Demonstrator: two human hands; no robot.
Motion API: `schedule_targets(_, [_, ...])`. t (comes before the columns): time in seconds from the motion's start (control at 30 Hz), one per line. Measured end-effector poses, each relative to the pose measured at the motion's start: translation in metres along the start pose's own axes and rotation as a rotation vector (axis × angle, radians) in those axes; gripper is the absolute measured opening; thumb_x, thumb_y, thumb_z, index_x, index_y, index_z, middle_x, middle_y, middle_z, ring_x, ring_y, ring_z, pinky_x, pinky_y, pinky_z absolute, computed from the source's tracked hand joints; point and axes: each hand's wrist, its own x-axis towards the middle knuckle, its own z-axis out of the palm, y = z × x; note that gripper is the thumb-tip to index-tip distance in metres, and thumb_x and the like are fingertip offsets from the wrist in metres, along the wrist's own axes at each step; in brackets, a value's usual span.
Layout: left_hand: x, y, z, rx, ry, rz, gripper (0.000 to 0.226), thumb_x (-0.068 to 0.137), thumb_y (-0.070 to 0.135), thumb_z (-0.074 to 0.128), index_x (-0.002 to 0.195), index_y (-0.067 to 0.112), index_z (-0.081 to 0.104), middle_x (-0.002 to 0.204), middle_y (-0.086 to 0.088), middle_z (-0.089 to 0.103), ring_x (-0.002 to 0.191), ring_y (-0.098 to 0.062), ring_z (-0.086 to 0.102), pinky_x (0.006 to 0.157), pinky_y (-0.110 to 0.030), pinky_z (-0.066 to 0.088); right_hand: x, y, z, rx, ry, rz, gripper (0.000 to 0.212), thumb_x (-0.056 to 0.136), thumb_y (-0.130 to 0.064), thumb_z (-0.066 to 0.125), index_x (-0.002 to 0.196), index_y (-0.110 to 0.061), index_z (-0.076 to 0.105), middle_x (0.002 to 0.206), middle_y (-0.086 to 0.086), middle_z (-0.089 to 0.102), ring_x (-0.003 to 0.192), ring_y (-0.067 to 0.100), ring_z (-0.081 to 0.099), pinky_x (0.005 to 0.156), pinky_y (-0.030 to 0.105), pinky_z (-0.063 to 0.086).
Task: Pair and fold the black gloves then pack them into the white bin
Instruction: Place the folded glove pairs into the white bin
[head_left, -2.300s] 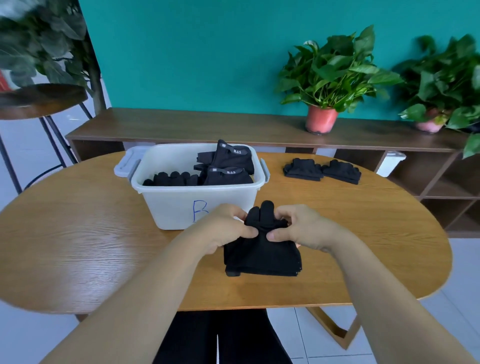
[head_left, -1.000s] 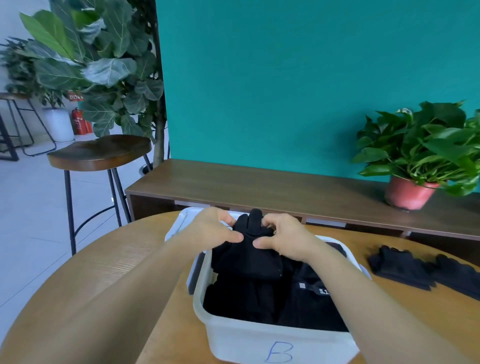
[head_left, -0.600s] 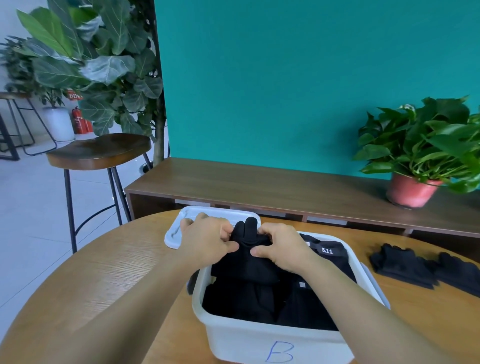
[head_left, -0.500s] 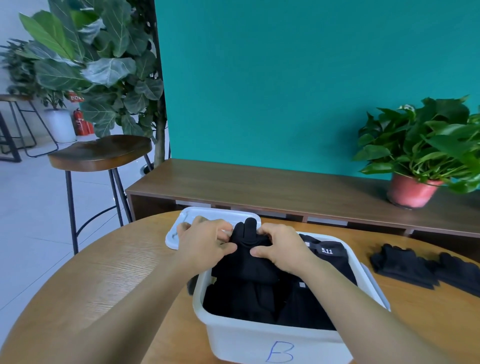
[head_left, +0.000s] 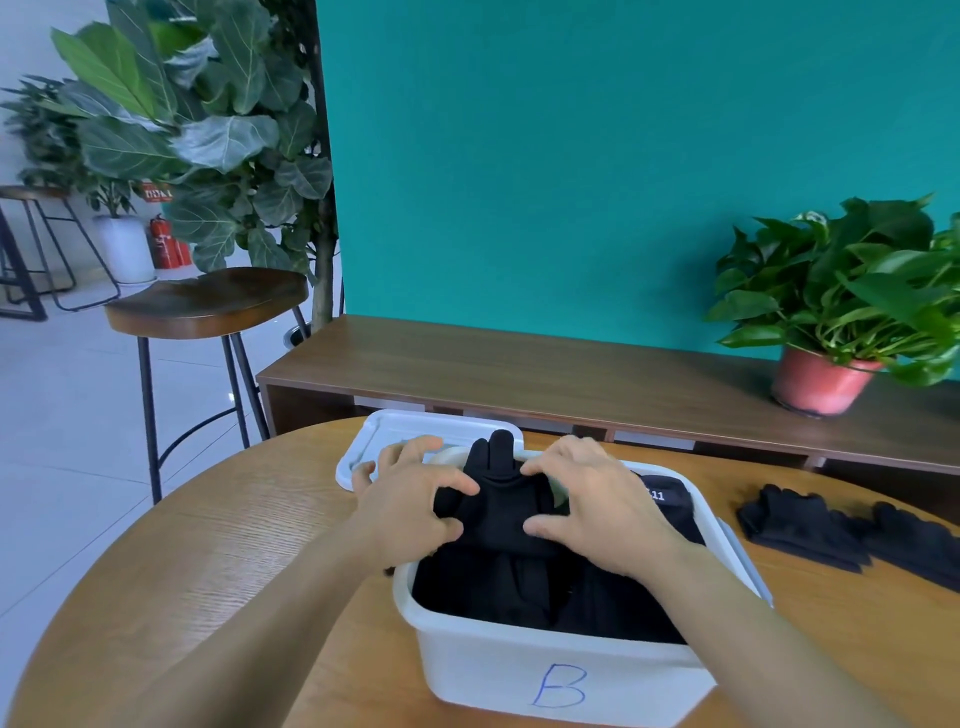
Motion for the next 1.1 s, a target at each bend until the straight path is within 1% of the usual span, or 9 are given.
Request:
schedule_targets(0.1, [0.001,0.002,-0.003,0.014,-0.065,-0.061,0.049,0.082,0.031,0.074,0.122,0.054,0.057,0.16,0.008,0.008,0.147,-0.019,0.002,0.118,-0.049,-0.001,-0.001,0.002,0.005,-0.044,-0.098,-0.025,0.063,0.085,-0.047,0.067,0.143,-0.036,0.043,0.124,-0.01,0.046,0.119,0.012,0.034,0.101,0.025,0.027])
schedule_targets(0.23, [0.006,0.006,-0.005,0.068,-0.136,-0.123,0.056,0.082,0.029,0.075,0.128,0.054,0.055,0.162,0.005,0.001,0.148,-0.022,0.0,0.119,-0.053,-0.004,0.008,0.0,0.008,-0.138,-0.198,-0.017,0.066,0.087,-0.049,0.064,0.147,-0.036,0.039,0.128,-0.008,0.052,0.123,0.015,0.033,0.105,0.031,0.024])
schedule_targets(0.33, [0.012,0.006,-0.004,0.104,-0.171,-0.166,0.057,0.083,0.029,0.075,0.129,0.054,0.054,0.163,0.004,-0.001,0.148,-0.024,-0.001,0.118,-0.054,-0.004,0.011,0.0,0.011,-0.151,-0.235,-0.011,0.061,0.087,-0.049,0.064,0.143,-0.035,0.044,0.118,-0.007,0.057,0.118,0.016,0.034,0.101,0.033,0.026])
schedule_targets(0.43, [0.017,0.007,-0.001,0.127,-0.184,-0.192,0.056,0.083,0.028,0.074,0.129,0.054,0.055,0.163,0.004,0.001,0.148,-0.025,0.002,0.118,-0.054,-0.001,0.013,0.0,0.014,-0.12,-0.256,0.013,0.056,0.086,-0.048,0.066,0.138,-0.037,0.049,0.099,-0.006,0.048,0.105,0.017,0.032,0.092,0.031,0.029])
schedule_targets(0.7, [0.015,0.006,0.0,0.075,-0.122,-0.15,0.052,0.084,0.026,0.073,0.126,0.052,0.058,0.162,0.006,0.01,0.145,-0.022,0.009,0.117,-0.046,0.008,0.012,0.0,0.013,-0.087,-0.233,0.056,0.049,0.085,-0.047,0.066,0.132,-0.039,0.054,0.105,-0.001,0.048,0.098,0.019,0.027,0.089,0.031,0.031])
schedule_targets(0.83, [0.008,-0.003,0.004,-0.08,0.021,-0.018,0.042,0.089,0.024,0.069,0.12,0.051,0.062,0.155,0.015,0.022,0.144,-0.014,0.014,0.115,-0.037,0.005,0.004,0.001,0.009,-0.137,-0.11,-0.008,0.042,0.088,-0.048,0.063,0.125,-0.03,0.057,0.11,-0.008,0.06,0.104,0.014,0.03,0.085,0.028,0.023])
schedule_targets(0.97, [0.003,-0.016,0.006,-0.36,0.094,0.135,0.043,0.088,0.013,0.07,0.1,0.054,0.064,0.117,0.037,0.055,0.134,0.0,0.034,0.12,-0.039,0.014,0.001,-0.004,0.011,-0.156,-0.092,-0.096,0.054,0.091,-0.049,0.06,0.142,-0.038,0.047,0.13,-0.016,0.052,0.123,0.013,0.029,0.097,0.03,0.02])
schedule_targets(1.03, [0.001,-0.017,0.004,-0.206,0.04,0.153,0.039,0.092,0.019,0.067,0.106,0.055,0.063,0.108,0.038,0.061,0.139,0.004,0.026,0.12,-0.039,0.001,0.003,-0.008,0.015,-0.155,-0.127,-0.132,0.05,0.091,-0.048,0.059,0.139,-0.039,0.05,0.135,-0.017,0.051,0.125,0.013,0.029,0.1,0.034,0.022])
schedule_targets(1.1, [0.003,-0.013,0.001,0.029,-0.016,0.137,0.035,0.096,0.024,0.059,0.117,0.052,0.062,0.119,0.035,0.059,0.146,0.001,0.009,0.117,-0.044,-0.015,0.005,-0.008,0.019,-0.184,-0.167,-0.145,0.045,0.092,-0.048,0.056,0.136,-0.039,0.054,0.138,-0.015,0.05,0.126,0.016,0.03,0.101,0.037,0.024])
